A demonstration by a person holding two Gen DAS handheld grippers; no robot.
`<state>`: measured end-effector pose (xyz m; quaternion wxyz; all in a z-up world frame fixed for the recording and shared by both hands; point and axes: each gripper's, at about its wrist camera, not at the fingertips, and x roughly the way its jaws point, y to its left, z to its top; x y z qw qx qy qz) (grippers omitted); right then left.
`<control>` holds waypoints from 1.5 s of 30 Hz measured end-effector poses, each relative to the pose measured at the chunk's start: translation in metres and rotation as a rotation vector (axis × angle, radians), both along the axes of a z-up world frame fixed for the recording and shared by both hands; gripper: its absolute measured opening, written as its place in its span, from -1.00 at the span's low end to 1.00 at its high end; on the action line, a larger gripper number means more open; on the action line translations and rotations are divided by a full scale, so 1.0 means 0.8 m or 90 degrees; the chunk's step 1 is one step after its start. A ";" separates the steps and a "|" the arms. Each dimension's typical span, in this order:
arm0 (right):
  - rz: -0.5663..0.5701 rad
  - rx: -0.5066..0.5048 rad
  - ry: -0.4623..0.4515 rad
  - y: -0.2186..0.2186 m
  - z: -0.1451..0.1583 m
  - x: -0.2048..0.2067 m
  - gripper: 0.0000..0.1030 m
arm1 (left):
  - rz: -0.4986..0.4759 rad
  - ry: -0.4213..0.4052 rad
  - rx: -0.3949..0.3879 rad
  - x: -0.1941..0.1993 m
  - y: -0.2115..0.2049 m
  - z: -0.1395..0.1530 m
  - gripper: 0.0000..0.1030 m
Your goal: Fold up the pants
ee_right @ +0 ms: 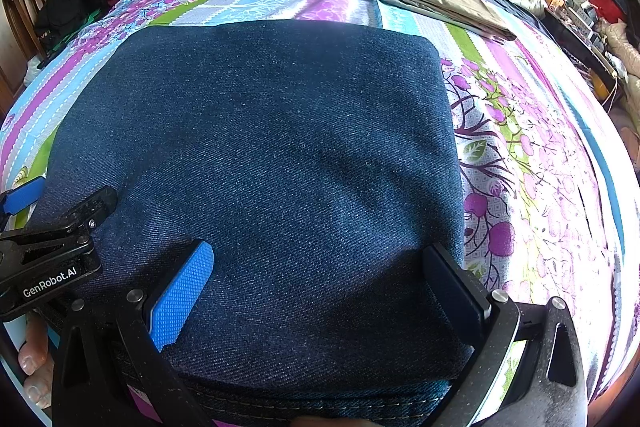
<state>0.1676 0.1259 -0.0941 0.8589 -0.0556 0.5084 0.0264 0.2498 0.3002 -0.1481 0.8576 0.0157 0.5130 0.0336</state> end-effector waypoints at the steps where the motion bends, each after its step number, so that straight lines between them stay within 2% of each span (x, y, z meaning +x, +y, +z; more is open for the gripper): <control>1: 0.000 0.000 0.000 0.000 0.000 0.000 1.00 | 0.000 0.000 0.000 0.000 0.000 0.000 1.00; 45: 0.008 0.005 0.010 -0.010 -0.001 0.014 1.00 | 0.008 0.007 -0.001 -0.004 -0.001 -0.001 1.00</control>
